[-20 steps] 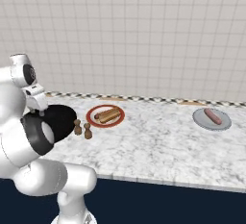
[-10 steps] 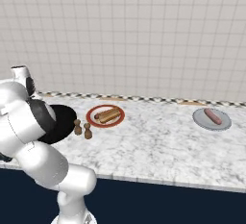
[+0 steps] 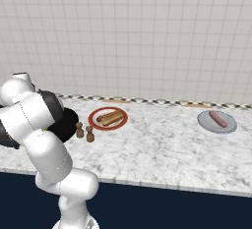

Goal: Place one bun and one sausage from the bowl on each plate.

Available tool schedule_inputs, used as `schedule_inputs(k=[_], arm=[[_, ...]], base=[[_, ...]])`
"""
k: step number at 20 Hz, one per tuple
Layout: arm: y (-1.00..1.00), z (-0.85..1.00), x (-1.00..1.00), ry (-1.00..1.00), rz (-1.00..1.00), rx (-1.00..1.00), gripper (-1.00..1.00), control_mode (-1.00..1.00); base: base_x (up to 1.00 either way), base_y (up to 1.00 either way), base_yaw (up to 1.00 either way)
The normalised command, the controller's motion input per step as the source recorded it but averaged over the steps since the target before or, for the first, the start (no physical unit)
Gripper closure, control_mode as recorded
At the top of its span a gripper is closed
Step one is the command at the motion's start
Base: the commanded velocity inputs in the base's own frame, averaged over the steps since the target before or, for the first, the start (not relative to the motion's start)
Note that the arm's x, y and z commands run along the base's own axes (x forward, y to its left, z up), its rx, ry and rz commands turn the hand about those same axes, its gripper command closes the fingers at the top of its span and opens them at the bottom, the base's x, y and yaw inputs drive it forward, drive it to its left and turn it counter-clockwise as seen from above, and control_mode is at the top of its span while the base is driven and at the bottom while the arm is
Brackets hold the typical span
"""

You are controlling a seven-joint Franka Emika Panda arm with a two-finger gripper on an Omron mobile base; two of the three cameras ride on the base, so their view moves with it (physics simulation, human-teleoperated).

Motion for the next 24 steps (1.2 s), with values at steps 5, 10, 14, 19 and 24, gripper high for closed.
schedule_inputs(k=[5, 10, 14, 19, 24], arm=[[0.0, -0.31, 0.0, 0.0, 0.05, 0.0, -1.0, -1.0], [0.01, -0.19, 0.0, 0.0, 0.04, 0.0, -1.0, -1.0], [0.0, -0.23, 0.0, 0.0, 0.02, 0.0, -1.0, -1.0], [0.0, -0.16, 0.0, 0.0, 0.02, 0.0, -1.0, -1.0], [0.0, -0.12, -0.01, -0.02, 0.0, 0.0, -1.0, -1.0]], base=[[0.0, 0.0, 0.0], [0.0, 0.0, 0.0], [0.0, 0.0, 0.0], [0.0, 0.0, 0.0], [0.0, 0.0, 0.0]])
